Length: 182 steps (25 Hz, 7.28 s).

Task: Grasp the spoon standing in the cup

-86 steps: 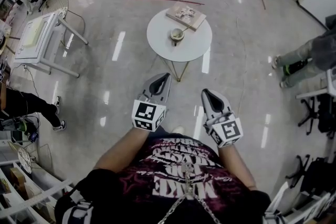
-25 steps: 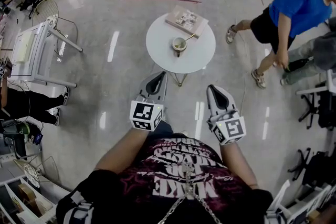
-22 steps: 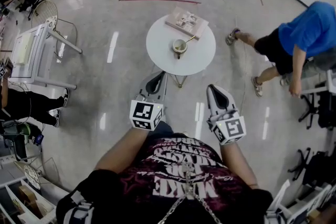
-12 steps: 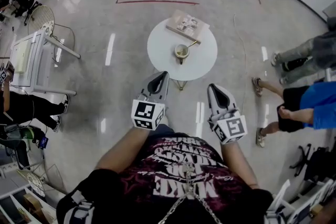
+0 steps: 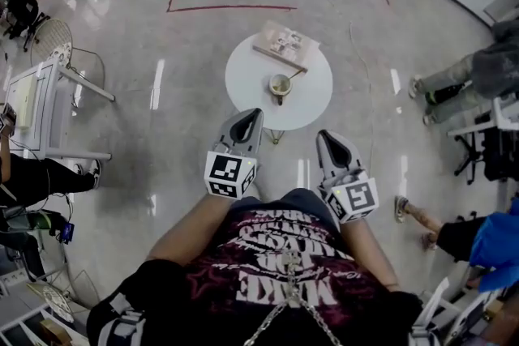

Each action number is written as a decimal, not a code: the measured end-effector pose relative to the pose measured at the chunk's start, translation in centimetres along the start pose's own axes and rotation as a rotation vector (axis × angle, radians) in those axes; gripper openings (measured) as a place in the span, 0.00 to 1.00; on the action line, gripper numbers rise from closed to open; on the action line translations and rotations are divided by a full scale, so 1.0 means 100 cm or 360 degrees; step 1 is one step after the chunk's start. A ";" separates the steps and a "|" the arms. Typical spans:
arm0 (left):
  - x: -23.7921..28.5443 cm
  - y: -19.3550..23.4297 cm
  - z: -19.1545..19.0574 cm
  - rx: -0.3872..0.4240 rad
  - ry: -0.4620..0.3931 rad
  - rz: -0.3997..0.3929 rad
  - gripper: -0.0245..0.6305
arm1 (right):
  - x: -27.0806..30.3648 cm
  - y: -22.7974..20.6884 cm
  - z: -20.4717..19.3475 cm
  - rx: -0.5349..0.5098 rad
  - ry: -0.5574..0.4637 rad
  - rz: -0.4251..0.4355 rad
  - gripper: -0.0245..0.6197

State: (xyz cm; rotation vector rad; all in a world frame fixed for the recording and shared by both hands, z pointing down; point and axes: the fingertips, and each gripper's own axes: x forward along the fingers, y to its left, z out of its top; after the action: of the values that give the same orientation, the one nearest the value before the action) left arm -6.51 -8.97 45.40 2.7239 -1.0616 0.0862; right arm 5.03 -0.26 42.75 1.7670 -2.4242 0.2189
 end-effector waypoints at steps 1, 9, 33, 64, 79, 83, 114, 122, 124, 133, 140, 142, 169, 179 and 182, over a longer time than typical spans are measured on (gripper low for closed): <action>0.000 0.001 0.001 -0.0003 -0.0005 -0.0004 0.07 | 0.000 0.001 0.000 0.0002 0.0005 -0.0003 0.09; 0.002 0.007 0.002 0.0021 -0.0003 -0.0003 0.07 | 0.008 -0.002 0.000 0.0031 -0.0004 -0.0011 0.09; 0.052 0.016 -0.005 0.0009 0.0074 0.0116 0.07 | 0.048 -0.064 -0.007 0.0066 0.0039 0.0025 0.09; 0.148 0.011 0.015 0.0023 0.0037 0.0504 0.07 | 0.102 -0.180 0.000 0.0079 0.0028 0.0395 0.09; 0.145 0.037 0.004 -0.0017 0.0099 0.0487 0.07 | 0.123 -0.173 -0.010 0.0125 0.0080 0.0371 0.09; 0.161 0.042 0.014 -0.0011 0.0084 0.0410 0.07 | 0.131 -0.174 -0.001 0.0116 0.0074 0.0328 0.09; 0.180 0.111 -0.037 -0.0119 0.0310 0.0396 0.07 | 0.213 -0.188 -0.021 0.0148 0.0206 0.0252 0.09; 0.199 0.120 -0.079 -0.0170 0.0403 0.0355 0.07 | 0.222 -0.203 -0.055 0.0119 0.0340 0.0185 0.10; 0.203 0.121 -0.094 -0.0203 0.0440 0.0346 0.07 | 0.224 -0.208 -0.065 0.0106 0.0364 0.0182 0.10; 0.206 0.127 -0.168 -0.0279 0.0663 0.0348 0.07 | 0.236 -0.218 -0.123 0.0146 0.0550 0.0197 0.10; 0.209 0.124 -0.206 -0.0319 0.0783 0.0322 0.07 | 0.251 -0.219 -0.196 0.0230 0.0779 0.0256 0.10; 0.210 0.123 -0.211 -0.0318 0.0795 0.0310 0.07 | 0.254 -0.216 -0.208 0.0242 0.0824 0.0283 0.10; 0.186 0.134 -0.227 -0.0290 0.0897 0.0283 0.07 | 0.290 -0.208 -0.297 0.0428 0.1088 0.0247 0.15; 0.176 0.129 -0.214 -0.0248 0.0881 0.0285 0.07 | 0.284 -0.184 -0.277 0.0440 0.1053 0.0359 0.10; 0.172 0.130 -0.207 -0.0250 0.0872 0.0301 0.07 | 0.280 -0.179 -0.273 0.0449 0.1035 0.0368 0.10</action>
State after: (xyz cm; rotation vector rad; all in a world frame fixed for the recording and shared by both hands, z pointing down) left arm -2.10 -25.04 70.21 2.2493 -1.0886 0.7008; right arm 14.20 -26.44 75.65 1.2144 -2.1578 1.0246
